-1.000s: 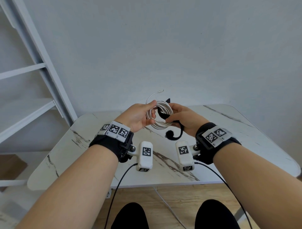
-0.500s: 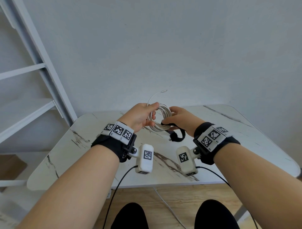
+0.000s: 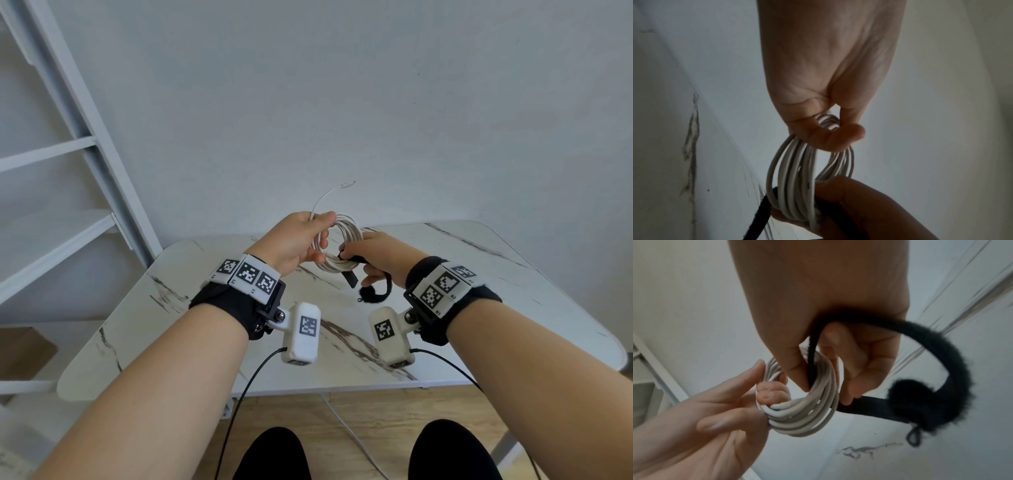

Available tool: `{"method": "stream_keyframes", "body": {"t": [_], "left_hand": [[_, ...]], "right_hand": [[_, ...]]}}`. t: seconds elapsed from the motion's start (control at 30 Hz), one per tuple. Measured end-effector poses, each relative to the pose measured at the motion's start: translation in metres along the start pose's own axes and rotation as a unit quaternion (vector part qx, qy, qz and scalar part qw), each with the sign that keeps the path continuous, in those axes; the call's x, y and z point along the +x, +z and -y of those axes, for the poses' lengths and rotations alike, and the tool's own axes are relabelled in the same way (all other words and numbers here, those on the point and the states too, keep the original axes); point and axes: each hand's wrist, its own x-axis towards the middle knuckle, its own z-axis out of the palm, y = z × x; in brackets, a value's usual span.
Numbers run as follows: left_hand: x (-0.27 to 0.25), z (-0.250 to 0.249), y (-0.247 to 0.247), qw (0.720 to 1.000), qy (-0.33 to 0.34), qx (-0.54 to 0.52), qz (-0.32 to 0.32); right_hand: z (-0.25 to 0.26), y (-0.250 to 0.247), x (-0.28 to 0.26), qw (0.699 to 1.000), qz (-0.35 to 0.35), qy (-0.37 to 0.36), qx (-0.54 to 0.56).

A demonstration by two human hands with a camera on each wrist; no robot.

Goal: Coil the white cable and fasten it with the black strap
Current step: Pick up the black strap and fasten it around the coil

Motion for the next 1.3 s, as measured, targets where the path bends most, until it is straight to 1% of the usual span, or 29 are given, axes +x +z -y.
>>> {"method": "stream_keyframes", "body": {"t": [0.13, 0.23, 0.37, 0.53, 0.63, 0.73, 0.87, 0.97, 1.03, 1.23, 1.3], "left_hand": [[-0.002, -0.001, 0.001, 1.0, 0.005, 0.003, 0.018], [-0.004, -0.002, 0.001, 1.0, 0.003, 0.003, 0.026], [-0.003, -0.001, 0.0, 0.999, -0.004, -0.006, 0.031], [-0.002, 0.003, -0.003, 0.998, -0.026, -0.041, 0.027], [-0.001, 0.004, -0.005, 0.995, -0.048, -0.084, 0.01], [-0.002, 0.004, -0.005, 0.992, -0.067, -0.11, -0.005], [-0.002, 0.005, -0.007, 0.989, -0.08, -0.124, 0.004], [-0.001, 0.005, -0.009, 0.987, -0.083, -0.133, 0.018], [-0.001, 0.006, -0.009, 0.988, -0.081, -0.132, 0.015], [0.002, 0.008, -0.008, 0.992, -0.071, -0.106, -0.001], [0.003, 0.009, -0.009, 0.994, -0.066, -0.083, -0.002]], "right_hand": [[0.001, 0.001, 0.001, 0.999, 0.01, 0.014, 0.039], [0.003, 0.001, -0.002, 0.999, 0.018, 0.004, 0.033], [0.002, -0.001, -0.004, 0.999, -0.002, -0.028, 0.03], [-0.004, -0.004, -0.003, 0.996, -0.005, -0.086, 0.037], [-0.005, -0.002, -0.003, 0.991, -0.016, -0.112, 0.073], [-0.007, -0.001, -0.003, 0.986, -0.012, -0.126, 0.107], [-0.01, -0.002, -0.001, 0.983, 0.003, -0.129, 0.128], [-0.01, -0.004, 0.0, 0.984, 0.014, -0.125, 0.124], [-0.009, -0.005, 0.0, 0.985, 0.019, -0.122, 0.119], [-0.01, -0.005, 0.002, 0.989, 0.015, -0.112, 0.094], [-0.012, -0.007, 0.003, 0.99, 0.024, -0.109, 0.088]]}}
